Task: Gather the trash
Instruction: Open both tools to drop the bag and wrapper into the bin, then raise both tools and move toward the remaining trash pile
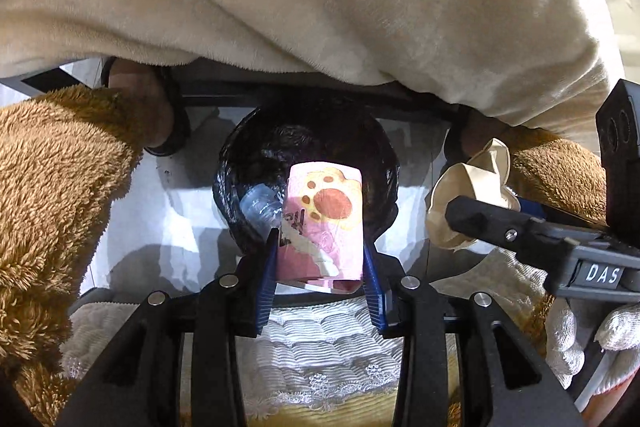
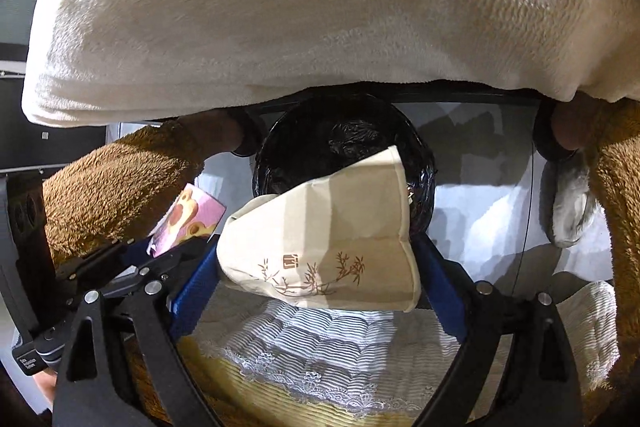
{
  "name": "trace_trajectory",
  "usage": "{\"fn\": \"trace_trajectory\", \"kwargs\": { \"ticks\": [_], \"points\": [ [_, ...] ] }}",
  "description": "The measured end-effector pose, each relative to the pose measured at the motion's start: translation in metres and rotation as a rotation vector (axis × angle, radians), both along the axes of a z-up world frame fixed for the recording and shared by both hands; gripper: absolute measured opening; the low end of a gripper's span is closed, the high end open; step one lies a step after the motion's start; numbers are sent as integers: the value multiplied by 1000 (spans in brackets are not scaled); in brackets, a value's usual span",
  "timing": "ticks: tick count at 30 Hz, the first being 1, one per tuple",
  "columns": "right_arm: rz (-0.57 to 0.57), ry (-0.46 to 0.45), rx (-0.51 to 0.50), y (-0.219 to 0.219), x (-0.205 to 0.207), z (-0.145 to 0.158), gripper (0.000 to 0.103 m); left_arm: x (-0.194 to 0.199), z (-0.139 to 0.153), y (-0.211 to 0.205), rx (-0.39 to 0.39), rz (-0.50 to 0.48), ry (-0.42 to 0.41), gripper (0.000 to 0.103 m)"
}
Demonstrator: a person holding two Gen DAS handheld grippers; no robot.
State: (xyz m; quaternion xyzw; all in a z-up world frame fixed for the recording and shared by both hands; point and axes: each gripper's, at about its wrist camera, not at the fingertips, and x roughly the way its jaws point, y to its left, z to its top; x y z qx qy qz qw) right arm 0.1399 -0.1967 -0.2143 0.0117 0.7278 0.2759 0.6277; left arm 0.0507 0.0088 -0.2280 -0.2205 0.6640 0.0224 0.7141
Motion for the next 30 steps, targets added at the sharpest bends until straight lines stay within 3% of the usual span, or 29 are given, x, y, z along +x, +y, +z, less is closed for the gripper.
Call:
{"fn": "trace_trajectory", "kwargs": {
  "ticks": [2, 4, 6, 21, 24, 30],
  "points": [
    [-9, 12, 7, 0, 1, -1, 92, 0, 0, 0, 1, 1, 2, 37],
    [-23, 34, 17, -2, 3, -4, 98, -1, 0, 1, 3, 11, 0, 50],
    [-37, 41, 30, -3, 4, -4, 98, -1, 1, 3, 8, 22, -3, 54],
    [-19, -28, 44, -2, 2, 11, 98, -4, 15, 9, 1, 46, -66, 54],
    [-2, -62, 45, -2, -2, 19, 98, -7, 23, 11, -11, 53, -105, 54],
    [16, -229, 74, -10, -11, 54, 98, -17, 52, 14, -36, 62, -245, 54]
  ]
}}
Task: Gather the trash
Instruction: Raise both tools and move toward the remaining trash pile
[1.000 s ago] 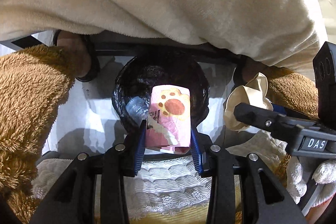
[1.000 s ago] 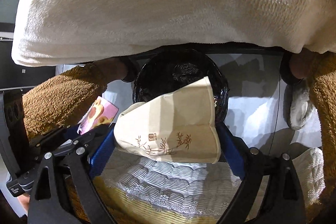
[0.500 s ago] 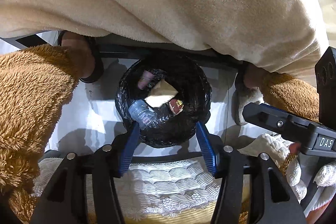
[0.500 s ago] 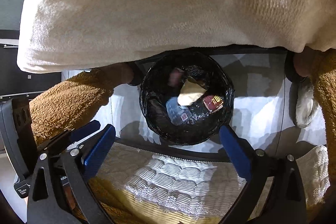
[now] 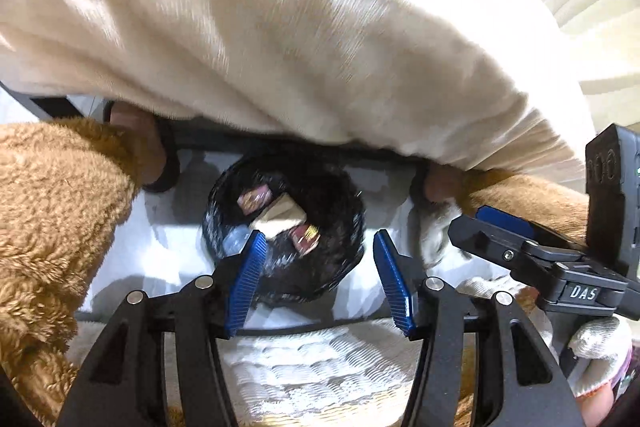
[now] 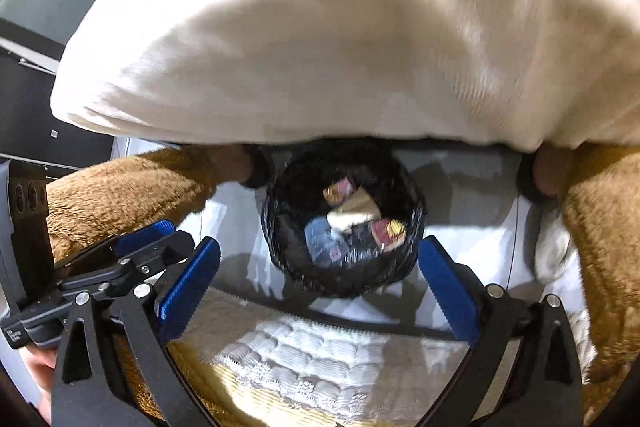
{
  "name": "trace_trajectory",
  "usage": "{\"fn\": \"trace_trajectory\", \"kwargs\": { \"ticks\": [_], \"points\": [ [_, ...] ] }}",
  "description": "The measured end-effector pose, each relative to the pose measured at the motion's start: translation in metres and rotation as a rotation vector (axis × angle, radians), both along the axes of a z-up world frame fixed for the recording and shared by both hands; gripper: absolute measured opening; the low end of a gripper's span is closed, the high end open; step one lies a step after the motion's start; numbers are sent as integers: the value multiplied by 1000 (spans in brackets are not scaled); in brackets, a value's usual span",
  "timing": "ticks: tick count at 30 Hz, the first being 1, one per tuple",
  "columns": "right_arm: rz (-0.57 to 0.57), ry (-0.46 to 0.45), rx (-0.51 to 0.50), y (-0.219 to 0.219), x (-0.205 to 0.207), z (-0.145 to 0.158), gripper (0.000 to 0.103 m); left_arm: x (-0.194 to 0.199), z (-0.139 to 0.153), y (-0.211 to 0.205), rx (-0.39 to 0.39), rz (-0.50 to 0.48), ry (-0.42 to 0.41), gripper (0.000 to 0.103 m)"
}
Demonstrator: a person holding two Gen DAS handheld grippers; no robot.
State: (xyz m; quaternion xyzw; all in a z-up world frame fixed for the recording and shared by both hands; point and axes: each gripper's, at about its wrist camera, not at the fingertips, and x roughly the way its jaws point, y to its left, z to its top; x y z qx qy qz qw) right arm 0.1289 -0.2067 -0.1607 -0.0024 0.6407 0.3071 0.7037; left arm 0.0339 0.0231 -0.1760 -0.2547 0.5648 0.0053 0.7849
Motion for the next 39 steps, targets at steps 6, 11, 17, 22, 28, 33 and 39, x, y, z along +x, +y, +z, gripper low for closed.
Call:
{"fn": "trace_trajectory", "kwargs": {
  "ticks": [6, 11, 17, 22, 28, 33, 39],
  "points": [
    [19, -201, 109, -11, -12, 48, 98, -11, 38, 1, 11, 8, -162, 54],
    [-6, -351, 221, -29, -19, 87, 98, -16, 74, 7, 51, 23, -291, 69],
    [-13, -496, 296, -37, -7, 128, 98, -6, 114, 15, 117, -9, -406, 81],
    [15, -611, 318, -31, 19, 160, 98, 16, 150, 24, 198, -38, -513, 96],
    [21, -687, 291, -18, 61, 187, 98, 58, 173, 39, 244, -41, -555, 96],
    [39, -705, 277, -5, 102, 189, 98, 102, 169, 48, 309, -79, -523, 96],
    [80, -660, 257, 21, 160, 176, 98, 151, 156, 61, 335, -98, -486, 96]
  ]
}}
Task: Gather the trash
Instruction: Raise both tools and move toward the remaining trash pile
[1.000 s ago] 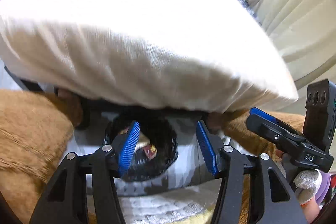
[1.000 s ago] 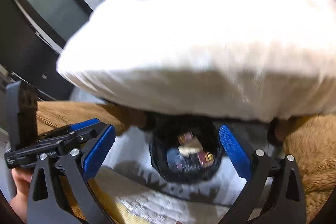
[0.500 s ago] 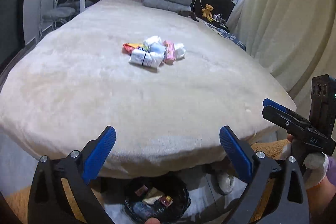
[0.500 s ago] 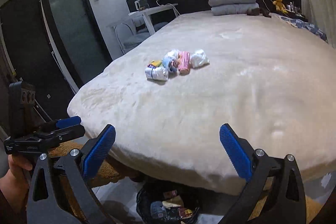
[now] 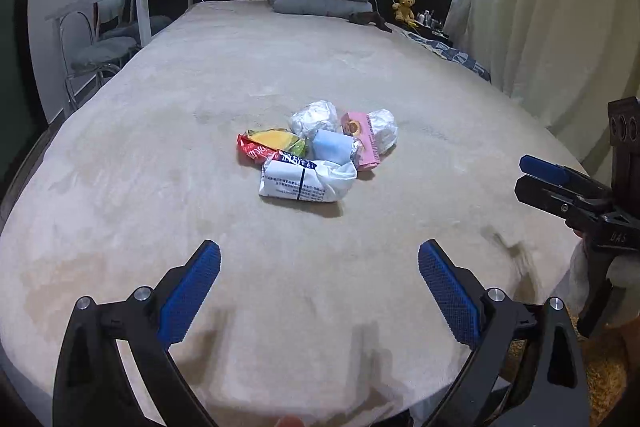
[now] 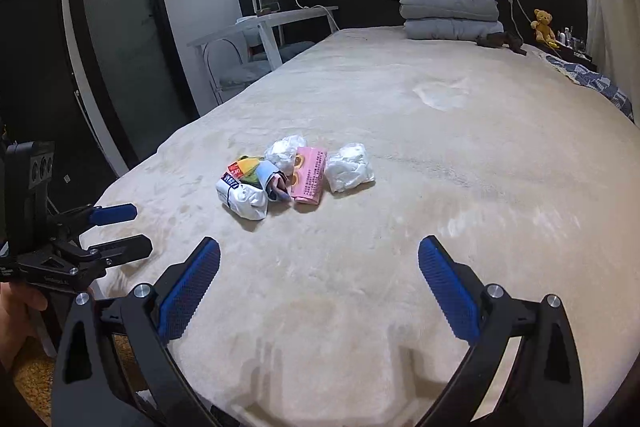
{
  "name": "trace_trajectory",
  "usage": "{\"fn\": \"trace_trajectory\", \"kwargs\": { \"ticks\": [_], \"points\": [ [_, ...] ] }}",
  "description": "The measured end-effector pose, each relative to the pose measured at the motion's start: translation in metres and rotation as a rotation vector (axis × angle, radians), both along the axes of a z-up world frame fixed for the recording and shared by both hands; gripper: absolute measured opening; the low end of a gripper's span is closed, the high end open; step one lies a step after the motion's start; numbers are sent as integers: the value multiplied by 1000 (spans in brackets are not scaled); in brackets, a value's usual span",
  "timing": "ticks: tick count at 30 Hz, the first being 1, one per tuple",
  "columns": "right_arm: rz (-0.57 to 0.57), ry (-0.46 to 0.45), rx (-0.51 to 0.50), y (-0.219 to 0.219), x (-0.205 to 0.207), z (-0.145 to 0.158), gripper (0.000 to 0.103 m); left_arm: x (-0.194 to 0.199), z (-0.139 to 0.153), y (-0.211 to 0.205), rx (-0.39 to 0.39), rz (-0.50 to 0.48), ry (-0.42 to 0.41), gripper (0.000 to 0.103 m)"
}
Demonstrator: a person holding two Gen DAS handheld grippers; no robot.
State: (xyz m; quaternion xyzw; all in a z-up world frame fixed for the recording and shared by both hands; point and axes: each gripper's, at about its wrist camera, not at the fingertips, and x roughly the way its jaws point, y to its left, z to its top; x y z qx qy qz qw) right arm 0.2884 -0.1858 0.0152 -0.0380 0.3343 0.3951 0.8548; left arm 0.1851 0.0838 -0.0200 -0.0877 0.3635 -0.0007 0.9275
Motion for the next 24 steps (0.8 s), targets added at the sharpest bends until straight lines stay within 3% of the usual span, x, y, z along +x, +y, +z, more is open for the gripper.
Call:
{"fn": "trace_trajectory", "kwargs": {
  "ticks": [9, 12, 21, 24],
  "points": [
    [65, 37, -58, 39, 65, -22, 98, 57, -23, 16, 38, -42, 75, 96],
    [100, 87, -14, 48, 89, -30, 98, 68, -25, 19, 75, 3, 74, 96],
    [145, 91, -64, 77, 134, -48, 98, 92, -42, 15, 90, -65, 123, 95],
    [152, 85, -91, 85, 142, -54, 92, 95, -42, 13, 82, -85, 121, 85]
  ]
}}
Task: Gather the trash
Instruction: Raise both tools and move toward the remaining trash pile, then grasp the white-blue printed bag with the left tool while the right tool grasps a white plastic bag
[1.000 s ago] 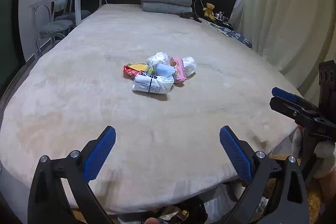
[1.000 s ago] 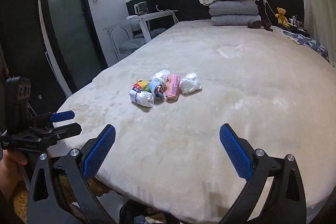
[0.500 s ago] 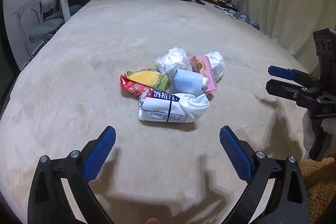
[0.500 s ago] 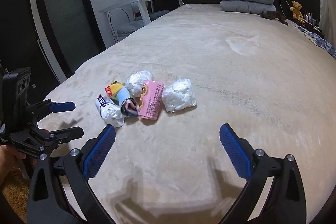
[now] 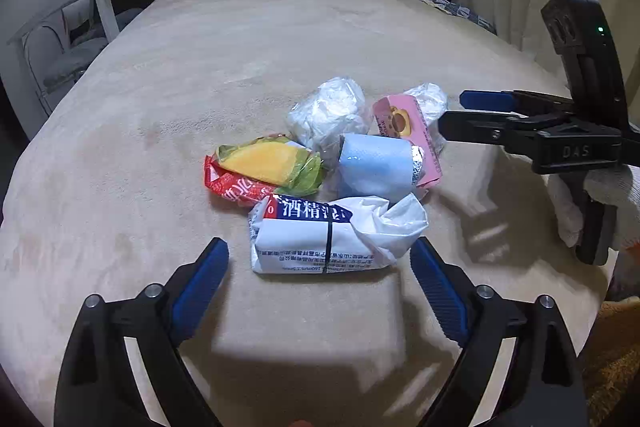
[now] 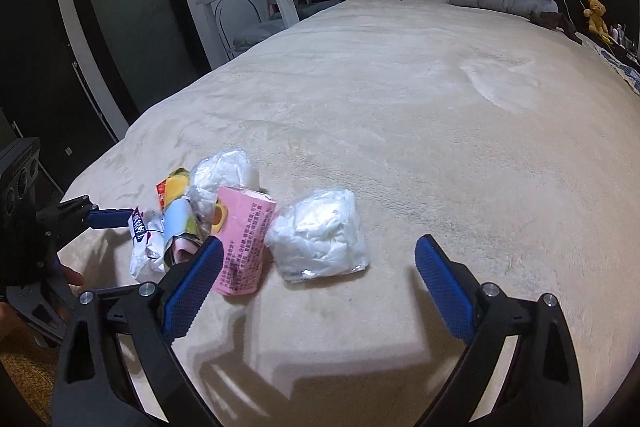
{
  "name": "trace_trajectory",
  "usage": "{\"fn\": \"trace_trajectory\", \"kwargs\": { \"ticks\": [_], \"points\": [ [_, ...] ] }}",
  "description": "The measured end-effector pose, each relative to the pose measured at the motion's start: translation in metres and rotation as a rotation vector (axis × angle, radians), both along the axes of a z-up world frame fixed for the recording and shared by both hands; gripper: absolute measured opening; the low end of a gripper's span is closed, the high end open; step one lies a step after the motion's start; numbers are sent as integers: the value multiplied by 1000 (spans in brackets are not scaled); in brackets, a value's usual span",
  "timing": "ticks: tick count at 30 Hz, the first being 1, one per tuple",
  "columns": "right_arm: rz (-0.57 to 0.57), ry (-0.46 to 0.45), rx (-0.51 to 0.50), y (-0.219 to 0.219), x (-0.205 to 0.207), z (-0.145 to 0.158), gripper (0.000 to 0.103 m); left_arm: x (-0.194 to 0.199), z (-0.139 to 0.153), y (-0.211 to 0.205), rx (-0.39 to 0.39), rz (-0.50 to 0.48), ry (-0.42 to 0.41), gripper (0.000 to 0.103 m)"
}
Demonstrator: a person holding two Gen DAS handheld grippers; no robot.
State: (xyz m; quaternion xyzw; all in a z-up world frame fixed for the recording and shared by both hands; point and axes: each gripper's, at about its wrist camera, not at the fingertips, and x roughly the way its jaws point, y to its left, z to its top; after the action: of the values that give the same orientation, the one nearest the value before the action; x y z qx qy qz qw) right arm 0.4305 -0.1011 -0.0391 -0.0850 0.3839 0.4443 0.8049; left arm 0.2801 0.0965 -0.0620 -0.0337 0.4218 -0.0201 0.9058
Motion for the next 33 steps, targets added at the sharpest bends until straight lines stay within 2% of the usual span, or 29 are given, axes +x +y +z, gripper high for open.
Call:
{"fn": "trace_trajectory", "kwargs": {
  "ticks": [2, 3, 9, 19, 33],
  "points": [
    [8, 8, -1, 4, 5, -3, 87, 0, 2, -5, 2, -17, -5, 77],
    [13, 11, -3, 5, 7, -5, 78, 0, 2, -7, 7, -24, -5, 73],
    [33, 21, -22, 12, 10, -13, 55, 0, 3, -11, 16, -23, -11, 69],
    [0, -9, -26, -1, -8, 0, 53, -14, 11, -12, -1, -13, -40, 68],
    [-78, 8, 27, -45, -64, 29, 53, -53, 42, -20, -75, 25, -94, 68]
  ]
}}
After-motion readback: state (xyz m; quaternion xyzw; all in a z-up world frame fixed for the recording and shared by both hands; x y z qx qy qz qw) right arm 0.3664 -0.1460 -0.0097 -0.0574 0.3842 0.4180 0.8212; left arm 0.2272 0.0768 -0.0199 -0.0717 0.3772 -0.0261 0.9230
